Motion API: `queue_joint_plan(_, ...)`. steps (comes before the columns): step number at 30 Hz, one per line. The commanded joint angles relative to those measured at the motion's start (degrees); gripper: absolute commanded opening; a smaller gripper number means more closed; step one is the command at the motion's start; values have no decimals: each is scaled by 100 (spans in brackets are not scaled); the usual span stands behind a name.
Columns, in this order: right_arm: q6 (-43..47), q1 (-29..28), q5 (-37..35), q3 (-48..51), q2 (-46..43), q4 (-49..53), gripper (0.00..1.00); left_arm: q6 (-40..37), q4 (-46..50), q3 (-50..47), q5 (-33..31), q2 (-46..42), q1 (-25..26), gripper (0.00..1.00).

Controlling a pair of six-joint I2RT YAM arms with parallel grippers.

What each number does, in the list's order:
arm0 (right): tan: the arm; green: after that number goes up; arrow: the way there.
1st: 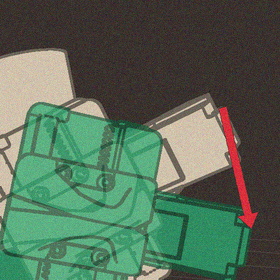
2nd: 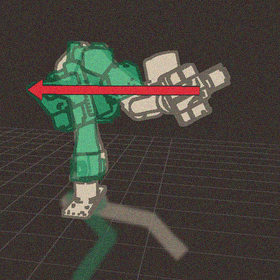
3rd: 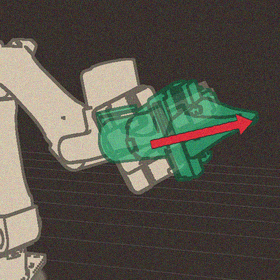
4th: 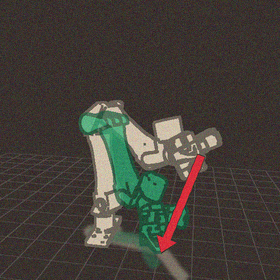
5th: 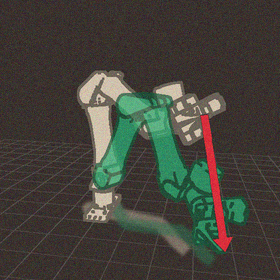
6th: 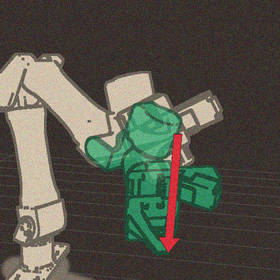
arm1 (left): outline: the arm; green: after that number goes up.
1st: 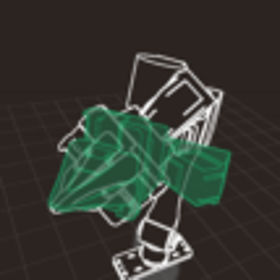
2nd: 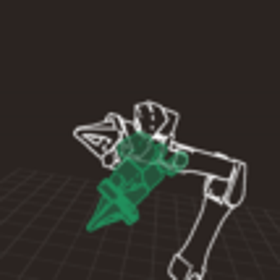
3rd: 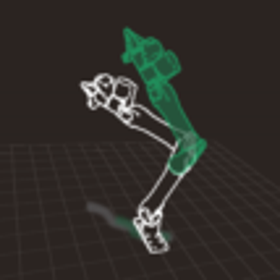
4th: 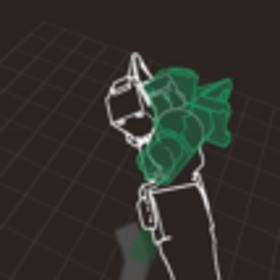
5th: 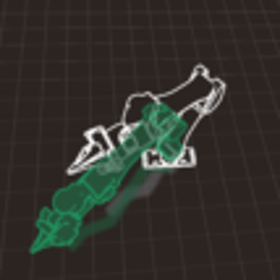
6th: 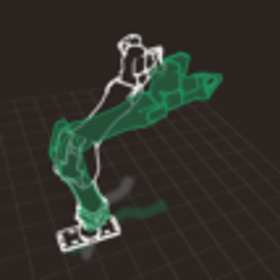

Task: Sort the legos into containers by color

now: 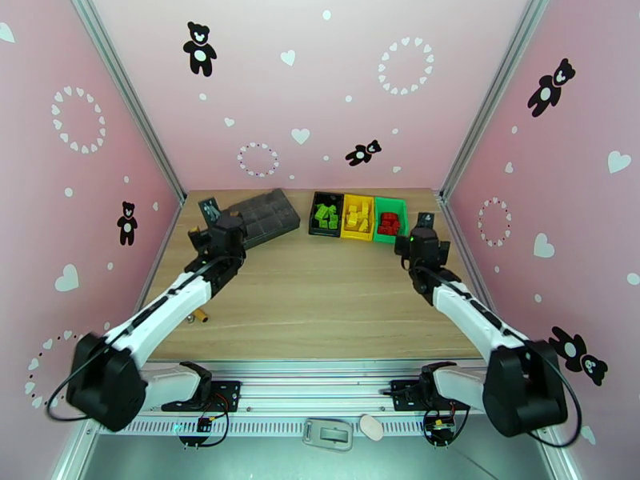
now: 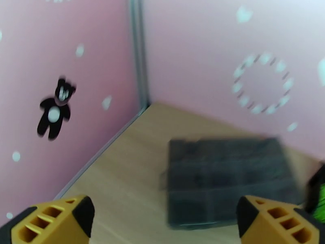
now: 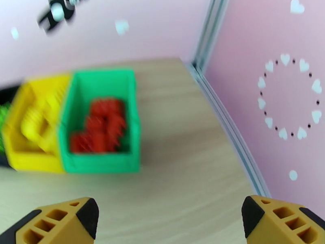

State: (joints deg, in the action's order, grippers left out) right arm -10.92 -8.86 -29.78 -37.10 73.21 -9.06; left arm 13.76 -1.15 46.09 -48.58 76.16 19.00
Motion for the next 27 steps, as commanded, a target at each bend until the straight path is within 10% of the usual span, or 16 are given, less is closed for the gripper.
queue_joint_plan(1,200,113,-290,514,267,-1035,99,-30,-940,-593,326,205,-422,99)
queue_joint_plan(22,641,227,1163,1260,1194,-3344,99,-1011,-1702,-1057,1150,547,-934,99)
queue_joint_plan(27,694,233,1360,1499,1361,-3722,99,-1288,-3225,-1822,1368,644,-942,98)
